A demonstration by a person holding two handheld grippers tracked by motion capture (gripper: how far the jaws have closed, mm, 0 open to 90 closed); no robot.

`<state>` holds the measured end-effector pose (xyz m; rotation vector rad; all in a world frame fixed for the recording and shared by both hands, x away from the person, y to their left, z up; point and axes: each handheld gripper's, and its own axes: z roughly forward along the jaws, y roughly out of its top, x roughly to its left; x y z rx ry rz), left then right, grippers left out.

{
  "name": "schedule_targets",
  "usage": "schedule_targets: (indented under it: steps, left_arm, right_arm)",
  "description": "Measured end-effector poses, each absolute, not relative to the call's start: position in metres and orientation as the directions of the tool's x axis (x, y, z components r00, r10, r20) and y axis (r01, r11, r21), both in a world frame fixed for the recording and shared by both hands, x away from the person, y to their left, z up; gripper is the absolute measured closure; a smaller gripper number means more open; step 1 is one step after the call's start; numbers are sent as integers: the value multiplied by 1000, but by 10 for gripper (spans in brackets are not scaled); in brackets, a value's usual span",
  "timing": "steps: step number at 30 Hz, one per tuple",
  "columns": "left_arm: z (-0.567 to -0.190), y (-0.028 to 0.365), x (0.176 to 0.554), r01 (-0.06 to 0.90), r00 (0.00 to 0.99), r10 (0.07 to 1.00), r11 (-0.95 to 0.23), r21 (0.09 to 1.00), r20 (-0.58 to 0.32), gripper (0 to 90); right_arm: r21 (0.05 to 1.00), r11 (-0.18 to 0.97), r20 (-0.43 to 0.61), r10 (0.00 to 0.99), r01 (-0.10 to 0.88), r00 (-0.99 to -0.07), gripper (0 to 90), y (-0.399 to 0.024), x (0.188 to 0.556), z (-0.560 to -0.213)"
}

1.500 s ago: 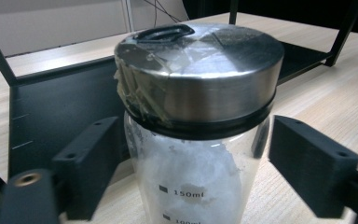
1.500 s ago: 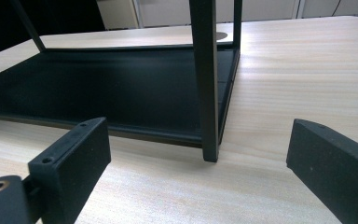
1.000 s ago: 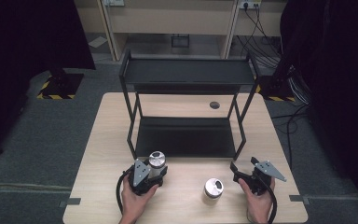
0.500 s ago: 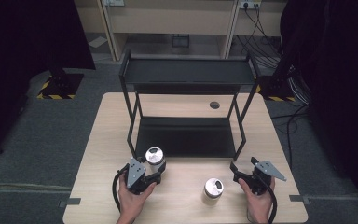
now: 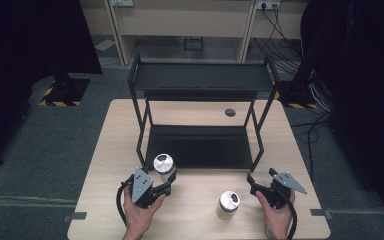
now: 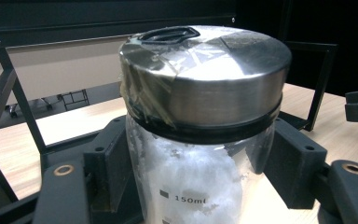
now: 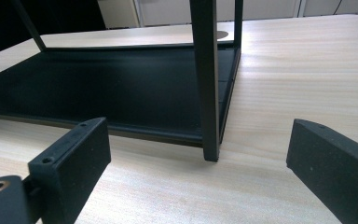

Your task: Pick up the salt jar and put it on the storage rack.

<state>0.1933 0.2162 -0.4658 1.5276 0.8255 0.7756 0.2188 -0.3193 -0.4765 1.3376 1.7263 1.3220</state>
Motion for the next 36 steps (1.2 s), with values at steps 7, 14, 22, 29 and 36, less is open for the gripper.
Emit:
schedule_targets:
  steps: [7, 14, 22, 29, 36]
  left_arm:
    - [-449, 215, 190, 44, 514, 857, -82, 996, 48, 305]
    - [-429, 214, 194, 15, 498, 866, -71, 997, 55, 305]
    - [-404, 214, 198, -22, 488, 870, -62, 998, 65, 305]
    - [-394, 215, 199, -33, 482, 873, -59, 998, 68, 305]
    - [-382, 215, 204, -43, 473, 878, -58, 997, 72, 305]
  right_arm:
    - [932, 8, 119, 937, 361, -328, 64, -319, 219, -476]
    - [932, 10, 116, 938, 361, -326, 63, -318, 219, -476]
    - [932, 6, 121, 938, 362, -325, 64, -319, 219, -476]
    - [932, 11, 116, 939, 362, -325, 64, -318, 219, -476]
    - [931, 6, 121, 938, 364, -324, 64, -319, 219, -476]
